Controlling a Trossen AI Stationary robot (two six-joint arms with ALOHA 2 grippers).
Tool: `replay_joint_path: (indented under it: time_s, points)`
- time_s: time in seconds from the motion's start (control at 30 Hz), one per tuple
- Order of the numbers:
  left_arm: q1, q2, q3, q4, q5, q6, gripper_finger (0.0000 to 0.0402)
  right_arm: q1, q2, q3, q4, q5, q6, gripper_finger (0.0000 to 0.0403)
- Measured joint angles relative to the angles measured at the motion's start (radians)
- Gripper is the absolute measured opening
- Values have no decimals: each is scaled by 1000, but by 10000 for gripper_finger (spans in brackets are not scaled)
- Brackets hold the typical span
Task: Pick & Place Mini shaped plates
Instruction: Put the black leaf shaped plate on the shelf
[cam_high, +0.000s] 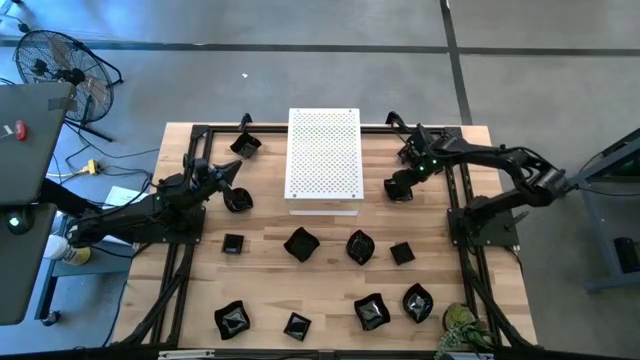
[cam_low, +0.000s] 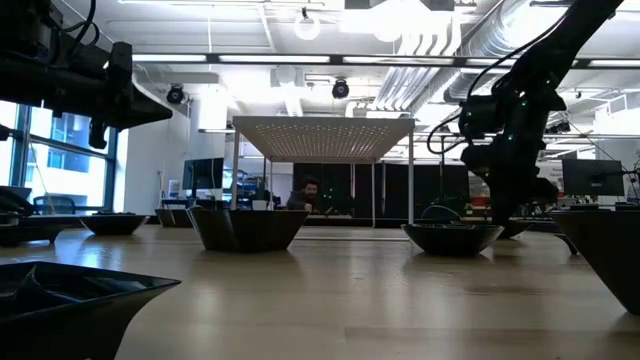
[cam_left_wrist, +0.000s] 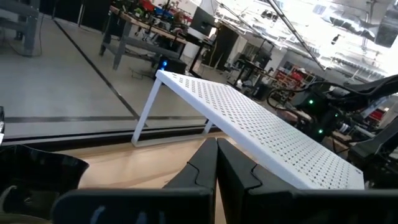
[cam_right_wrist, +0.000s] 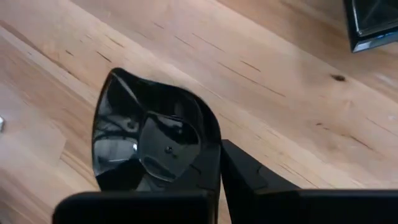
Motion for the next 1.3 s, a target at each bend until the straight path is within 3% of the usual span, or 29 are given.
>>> replay_joint_path:
  time_s: [0.3, 0.5, 0.77, 0.9, 1.07, 1.3]
  points:
    - [0, 0, 0, 0, -1, 20, 1, 0, -96, 4, -11, -15, 46, 4]
    - [0, 0, 0, 0, -14, 20, 1, 0, -159, 94, -144, -8, 48, 3]
    - [0, 0, 0, 0, -15, 19, 1, 12, -196, 377, -369, 6, 57, 7]
    - [0, 0, 0, 0, -15, 19, 1, 27, -194, 568, -371, -8, 66, 2]
    - [0, 0, 0, 0, -16, 19, 1, 67, -98, 768, -267, -79, 54, 4]
    - [0, 0, 0, 0, -16, 44, 1, 154, 200, 1013, -273, -211, -76, 3]
